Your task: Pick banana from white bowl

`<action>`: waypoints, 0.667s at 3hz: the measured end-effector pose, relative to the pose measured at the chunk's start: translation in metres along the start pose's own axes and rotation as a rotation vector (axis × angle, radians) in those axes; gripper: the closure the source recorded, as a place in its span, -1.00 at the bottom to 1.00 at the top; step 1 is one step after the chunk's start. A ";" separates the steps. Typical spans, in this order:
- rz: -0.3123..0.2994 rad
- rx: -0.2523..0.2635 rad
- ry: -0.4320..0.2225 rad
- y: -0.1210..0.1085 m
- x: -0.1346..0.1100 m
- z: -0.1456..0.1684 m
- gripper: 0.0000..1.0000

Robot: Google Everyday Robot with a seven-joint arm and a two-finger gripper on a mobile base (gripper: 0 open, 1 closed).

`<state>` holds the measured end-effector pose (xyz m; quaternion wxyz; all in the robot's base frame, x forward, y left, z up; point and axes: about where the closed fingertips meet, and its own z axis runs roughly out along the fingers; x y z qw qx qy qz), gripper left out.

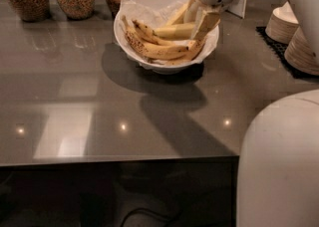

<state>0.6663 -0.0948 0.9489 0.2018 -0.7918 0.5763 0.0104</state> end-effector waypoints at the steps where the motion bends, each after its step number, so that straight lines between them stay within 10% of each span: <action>1: 0.047 0.052 -0.134 0.023 -0.004 -0.032 1.00; 2: 0.102 0.127 -0.329 0.061 -0.019 -0.073 1.00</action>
Offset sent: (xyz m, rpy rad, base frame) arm -0.1673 -0.0558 0.0825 0.6723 0.0334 -0.0504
